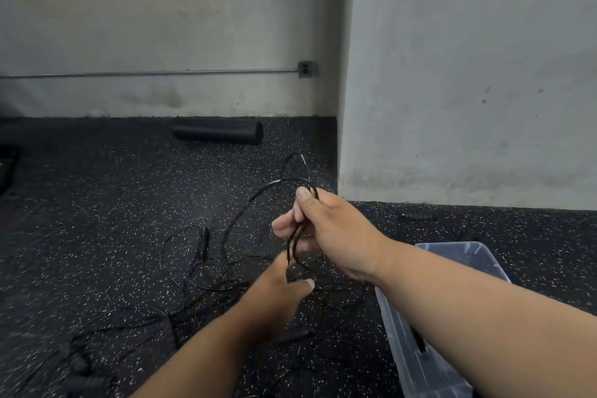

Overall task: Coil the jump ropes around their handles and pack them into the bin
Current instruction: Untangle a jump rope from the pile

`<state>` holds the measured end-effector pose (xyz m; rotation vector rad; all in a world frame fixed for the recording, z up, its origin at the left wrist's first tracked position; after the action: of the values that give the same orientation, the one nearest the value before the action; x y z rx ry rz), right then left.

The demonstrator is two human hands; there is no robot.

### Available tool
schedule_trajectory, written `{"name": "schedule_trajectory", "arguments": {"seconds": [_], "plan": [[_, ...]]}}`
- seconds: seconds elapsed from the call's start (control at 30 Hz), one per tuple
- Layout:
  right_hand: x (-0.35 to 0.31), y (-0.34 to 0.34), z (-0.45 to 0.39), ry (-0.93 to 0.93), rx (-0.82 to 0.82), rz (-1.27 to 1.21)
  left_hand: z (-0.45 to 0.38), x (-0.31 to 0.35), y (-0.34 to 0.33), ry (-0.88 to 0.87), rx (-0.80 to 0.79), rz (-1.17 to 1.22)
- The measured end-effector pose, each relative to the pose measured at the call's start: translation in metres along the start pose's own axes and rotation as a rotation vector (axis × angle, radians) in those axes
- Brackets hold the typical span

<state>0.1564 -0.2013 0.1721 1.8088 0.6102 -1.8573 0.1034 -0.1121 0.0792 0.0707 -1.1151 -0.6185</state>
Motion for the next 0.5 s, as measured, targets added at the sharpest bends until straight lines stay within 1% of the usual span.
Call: {"name": "schedule_trajectory", "arguments": {"seconds": [0.1, 0.17, 0.23, 0.33, 0.43, 0.5], "plan": [[-0.010, -0.002, -0.002, 0.022, 0.000, -0.090, -0.004, -0.008, -0.009, 0.013, 0.024, -0.034], [-0.013, -0.001, -0.002, 0.035, 0.000, -0.142, -0.005, -0.003, -0.003, -0.033, 0.094, -0.123], [-0.018, 0.002, -0.003, 0.049, -0.007, -0.204, -0.005, -0.002, 0.006, -0.068, 0.146, -0.115], [-0.028, 0.014, -0.007, 0.085, 0.005, -0.266, -0.004, 0.000, 0.013, -0.120, 0.152, -0.068], [-0.014, 0.032, -0.013, 0.045, 0.014, -0.142, 0.011, 0.022, 0.033, -0.217, 0.247, 0.192], [0.014, 0.037, -0.013, -0.061, -0.036, -0.044, 0.022, 0.037, 0.048, -0.285, 0.281, 0.355]]}}
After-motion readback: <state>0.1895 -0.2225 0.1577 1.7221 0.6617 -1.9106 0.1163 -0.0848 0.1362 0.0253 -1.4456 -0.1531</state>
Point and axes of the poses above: each hand's wrist, its own z-axis away from the middle knuckle, its own y-axis out of the back of the hand, x = y × z, the point moved 10 cm from there along -z, towards the middle knuckle, and after that the axes turned 12 degrees about -x, right-handed, at the moved point
